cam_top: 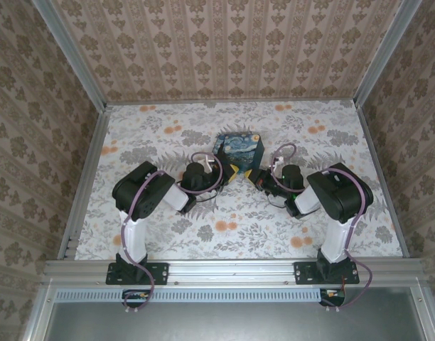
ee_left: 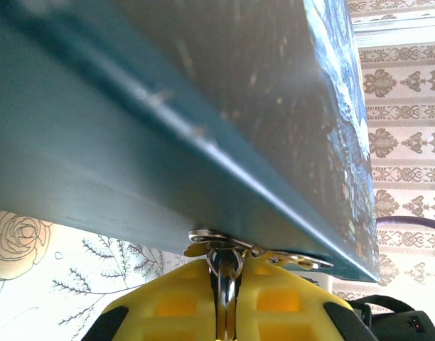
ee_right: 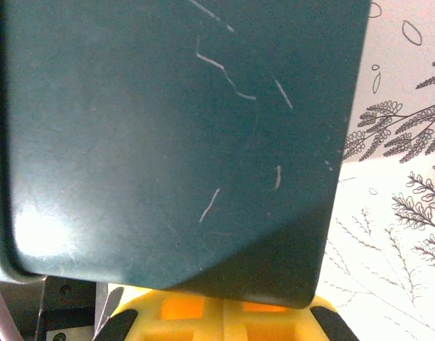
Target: Unlock a padlock with a key
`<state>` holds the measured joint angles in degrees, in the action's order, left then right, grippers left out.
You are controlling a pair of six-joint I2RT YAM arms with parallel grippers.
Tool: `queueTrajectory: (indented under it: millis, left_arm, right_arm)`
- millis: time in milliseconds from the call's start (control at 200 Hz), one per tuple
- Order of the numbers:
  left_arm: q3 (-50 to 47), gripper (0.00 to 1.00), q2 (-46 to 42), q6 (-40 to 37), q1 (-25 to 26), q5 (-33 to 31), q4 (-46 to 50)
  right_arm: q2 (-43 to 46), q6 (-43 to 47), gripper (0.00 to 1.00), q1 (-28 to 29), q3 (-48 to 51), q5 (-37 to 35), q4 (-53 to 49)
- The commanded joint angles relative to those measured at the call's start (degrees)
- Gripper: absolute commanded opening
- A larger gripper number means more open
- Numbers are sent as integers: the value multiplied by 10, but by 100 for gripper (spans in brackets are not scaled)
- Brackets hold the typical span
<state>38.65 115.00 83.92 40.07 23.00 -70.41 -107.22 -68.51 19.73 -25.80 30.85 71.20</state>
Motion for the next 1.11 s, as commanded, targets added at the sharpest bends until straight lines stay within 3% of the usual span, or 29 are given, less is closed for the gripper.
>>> queueTrajectory:
  millis: [0, 510, 1100]
  left_arm:
    - [15, 0, -11, 21, 20, 86, -31]
    - [22, 0, -1, 24, 20, 88, -32]
    - [25, 0, -33, 48, 21, 121, -36]
  right_arm:
    - [1, 19, 0, 5, -26, 42, 10]
    - [58, 39, 0, 7, -8, 62, -36]
    - [-10, 49, 0, -11, -40, 19, -28]
